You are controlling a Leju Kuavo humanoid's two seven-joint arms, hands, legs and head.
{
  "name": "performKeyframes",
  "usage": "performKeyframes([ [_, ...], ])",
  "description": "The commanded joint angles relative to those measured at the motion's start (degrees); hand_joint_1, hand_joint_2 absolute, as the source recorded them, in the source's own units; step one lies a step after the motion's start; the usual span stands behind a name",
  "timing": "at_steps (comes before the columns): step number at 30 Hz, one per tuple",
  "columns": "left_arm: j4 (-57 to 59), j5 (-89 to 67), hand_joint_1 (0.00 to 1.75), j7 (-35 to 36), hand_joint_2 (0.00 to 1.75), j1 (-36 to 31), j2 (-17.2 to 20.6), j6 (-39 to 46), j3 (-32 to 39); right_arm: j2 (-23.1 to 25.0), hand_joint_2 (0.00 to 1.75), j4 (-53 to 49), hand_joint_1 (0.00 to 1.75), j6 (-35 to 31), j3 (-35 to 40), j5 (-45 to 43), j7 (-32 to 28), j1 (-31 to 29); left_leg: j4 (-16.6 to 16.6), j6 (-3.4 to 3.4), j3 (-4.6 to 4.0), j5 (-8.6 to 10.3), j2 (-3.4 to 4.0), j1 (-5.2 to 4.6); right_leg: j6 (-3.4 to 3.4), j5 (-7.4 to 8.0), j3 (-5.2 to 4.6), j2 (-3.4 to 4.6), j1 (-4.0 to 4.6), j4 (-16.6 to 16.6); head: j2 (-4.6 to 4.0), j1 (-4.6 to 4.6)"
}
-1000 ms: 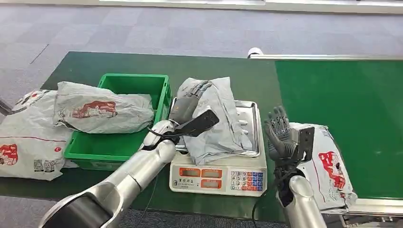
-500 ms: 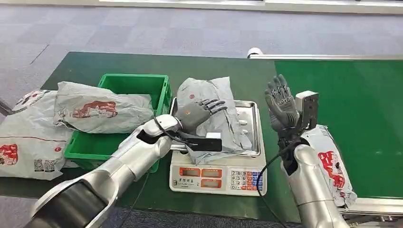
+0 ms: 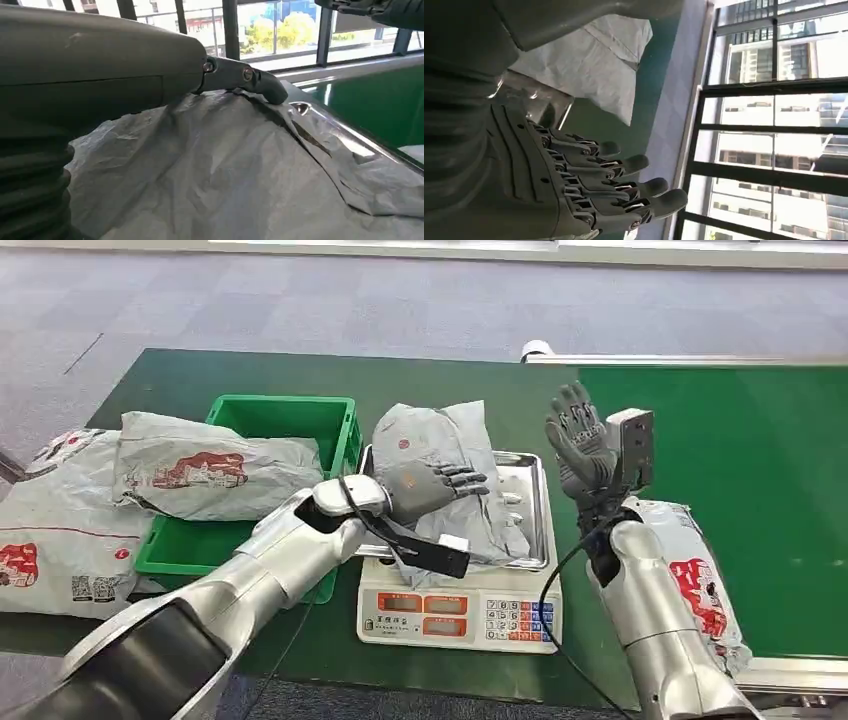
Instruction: Moved the parcel from conveyor to table for the left to box.
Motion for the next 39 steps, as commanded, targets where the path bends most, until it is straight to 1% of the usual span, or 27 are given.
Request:
performKeyframes([
  [1, 4.95, 0.87, 0.0, -0.86, 1.75, -2.67, 0.47, -2.49, -6.35, 1.25, 1.75, 6.21, 0.0, -0.18, 4.66, 0.14, 0.58, -5.14, 0.01, 0.0, 0.06, -0.04, 0.19, 0.01, -0.07, 0.02, 0.0, 0.14, 0.04, 0.01, 0.0, 0.0],
  [3, 5.26, 0.95, 0.0, -0.94, 1.75, -2.72, 0.21, -3.39, -6.6, 1.03, 1.75, 6.02, 0.0, -0.1, 4.64, 0.18, 0.64, -5.03, 0.01, -0.01, 0.08, -0.04, 0.18, 0.02, -0.08, 0.01, 0.02, 0.12, 0.05, 0.0, 0.0, 0.0],
  [4, 5.26, 0.95, 0.1, -0.94, 1.75, -2.72, 0.21, -3.39, -6.6, 1.03, 1.75, 6.02, 0.0, -0.1, 4.64, 0.18, 0.64, -5.03, -0.02, 0.0, 0.13, -0.05, 0.21, 0.05, -0.11, 0.02, 0.09, 0.12, 0.09, -0.06, -0.02, 0.0],
  [5, 5.45, 0.89, 1.75, -0.89, 1.75, -2.6, -0.15, -3.97, -7.04, 0.94, 1.75, 5.4, 0.0, -0.23, 4.56, 0.2, 0.65, -4.67, -0.01, 0.0, 0.11, -0.05, 0.19, 0.03, -0.08, 0.01, 0.06, 0.12, 0.07, -0.03, 0.0, 0.0],
  [6, 5.38, 0.72, 1.75, -0.73, 1.75, -2.47, -0.36, -3.78, -7.39, 0.82, 1.75, 4.89, 0.0, -0.23, 4.53, 0.22, 0.7, -4.27, 0.0, 0.0, 0.05, -0.02, 0.09, 0.01, -0.04, 0.0, 0.03, 0.05, 0.04, -0.01, 0.0, 0.0],
  [9, 5.47, 0.65, 1.75, -0.22, 1.75, -2.34, -0.74, -3.52, -7.63, 0.97, 1.75, 3.66, 0.0, -0.42, 4.31, 0.22, 0.89, -3.28, -0.06, 0.02, 0.18, -0.06, 0.15, 0.04, -0.1, 0.0, 0.16, 0.06, 0.08, -0.11, 0.0, 0.0],
  [11, 5.43, 0.65, 1.75, -0.18, 1.75, -2.36, -0.84, -3.5, -7.64, 1.1, 1.75, 3.64, 0.0, -0.44, 4.35, 0.21, 0.9, -3.16, -0.01, 0.01, 0.08, -0.03, 0.08, 0.02, -0.05, -0.01, 0.07, 0.03, 0.04, -0.03, 0.0, 0.0],
  [13, 5.14, 0.17, 1.75, 0.64, 1.75, -2.46, -0.93, -2.54, -8.62, 1.3, 1.75, 1.73, 0.0, -0.82, 3.75, 0.83, 1.4, -2.23, -0.1, 0.02, 0.27, -0.07, 0.2, 0.06, -0.13, 0.0, 0.25, 0.08, 0.09, -0.17, 0.0, 0.0],
  [14, 5.11, 0.25, 1.75, 0.65, 1.75, -2.48, -0.97, -2.62, -8.58, 1.29, 1.75, 1.69, 0.0, -0.82, 3.73, 0.86, 1.43, -2.23, -0.02, 0.01, 0.08, -0.02, 0.06, 0.02, -0.05, 0.0, 0.07, 0.02, 0.03, -0.04, 0.0, 0.0],
  [17, 4.85, 0.54, 1.75, 0.63, 1.75, -2.45, -1.07, -2.7, -8.42, 1.13, 1.75, 1.66, 0.0, -0.84, 3.57, 0.92, 1.46, -2.19, -0.07, 0.01, 0.19, -0.05, 0.15, 0.05, -0.11, 0.01, 0.17, 0.06, 0.07, -0.11, 0.0, 0.0],
  [20, 4.38, 0.82, 1.75, 0.83, 1.75, -2.4, -0.95, -2.89, -8.48, 1.05, 1.75, 1.97, 0.0, -0.57, 3.54, 1.12, 1.68, -2.28, -0.04, 0.0, 0.12, -0.03, 0.11, 0.02, -0.08, 0.0, 0.08, 0.05, 0.04, -0.05, 0.0, 0.0],
  [22, 3.99, 0.89, 1.75, 1.11, 1.75, -2.49, -0.77, -3.08, -8.67, 1.12, 1.75, 2.39, 0.0, -0.32, 3.64, 1.22, 1.74, -2.57, -0.15, 0.01, 0.27, -0.03, 0.16, 0.05, -0.13, 0.01, 0.23, 0.05, 0.09, -0.17, 0.0, 0.0],
  [23, 3.86, 1.03, 1.75, 1.2, 1.75, -2.52, -0.63, -3.09, -8.69, 1.22, 1.75, 2.56, 0.0, -0.24, 3.68, 1.24, 1.75, -2.73, -0.06, 0.0, 0.16, -0.04, 0.14, 0.01, -0.09, 0.0, 0.11, 0.07, 0.05, -0.07, 0.0, 0.0],
  [28, 2.19, 1.2, 1.75, 3.35, 1.75, -3.16, -0.04, -0.47, -8.41, 1.27, 1.75, 2.74, 0.0, -0.07, 3.52, 1.11, 1.82, -2.44, -0.11, 0.01, 0.25, -0.06, 0.22, 0.05, -0.12, 0.01, 0.19, 0.12, 0.12, -0.15, 0.0, 0.0],
  [29, 1.16, 1.07, 1.75, 4.74, 1.75, -3.67, 0.2, 0.97, -8.35, 1.19, 1.75, 2.68, 0.0, -0.06, 3.26, 0.97, 1.82, -1.98, -0.04, 0.0, 0.15, -0.05, 0.16, 0.01, -0.08, -0.01, 0.09, 0.1, 0.07, -0.05, 0.0, 0.0],
  [30, 0.02, 0.79, 1.75, 6.47, 1.75, -4.17, 0.52, 3.1, -7.97, 1.08, 1.75, 2.67, 0.0, -0.14, 3.11, 0.96, 1.83, -1.6, -0.07, 0.01, 0.23, -0.07, 0.19, 0.08, -0.13, 0.0, 0.2, 0.09, 0.15, -0.14, 0.0, 0.0],
  [31, -1.88, 0.54, 1.75, 7.72, 1.75, -5.08, 1.25, 3.95, -7.93, 0.95, 1.75, 2.62, 0.0, -0.14, 2.9, 0.95, 1.73, -1.11, 0.01, 0.0, 0.07, -0.04, 0.09, 0.03, -0.07, -0.02, 0.05, 0.03, 0.08, -0.01, -0.02, 0.0],
  [32, -4.88, -0.91, 1.75, 11.25, 1.75, -5.86, 2.53, 7.68, -7.51, 0.93, 1.75, 2.45, 0.0, -0.14, 2.65, 0.97, 1.64, -0.61, 0.0, 0.0, 0.09, -0.05, 0.11, 0.07, -0.09, 0.0, 0.08, 0.04, 0.13, -0.05, 0.0, 0.0],
  [33, -8.21, -1.58, 1.75, 13.62, 1.75, -6.22, 4.13, 8.95, -6.6, 1.13, 1.75, 1.86, 0.0, -0.23, 2.28, 1.03, 1.6, -0.09, 0.02, 0.0, 0.09, -0.06, 0.1, 0.1, -0.12, -0.01, 0.1, 0.0, 0.16, -0.05, 0.0, 0.0],
  [34, -11.27, -1.88, 1.75, 13.94, 1.75, -6.15, 5.49, 6.9, -5.83, 1.28, 1.75, 1.23, 0.0, -0.21, 2.06, 1.31, 1.62, 0.29, 0.07, -0.01, -0.03, -0.04, 0.07, 0.08, -0.1, -0.01, -0.04, 0.01, 0.13, 0.02, 0.0, 0.0],
  [36, -13.24, -2.31, 1.75, 13.99, 1.75, -5.72, 6.31, 5.58, -4.98, 1.36, 1.75, 0.75, 0.0, -0.19, 1.95, 1.55, 1.75, 0.49, 0.07, -0.02, -0.02, -0.05, 0.14, 0.06, -0.11, -0.01, -0.06, 0.06, 0.11, 0.04, 0.0, 0.0],
  [39, -14.16, -4.19, 1.75, 16.22, 1.75, -5.06, 7.5, 7.63, -2.79, 1.57, 1.75, 0.42, 0.0, -0.48, 1.63, 2.05, 2.09, 0.58, -0.04, -0.01, 0.14, -0.06, 0.23, 0.04, -0.13, 0.0, 0.06, 0.15, 0.09, -0.04, -0.02, 0.0],
])
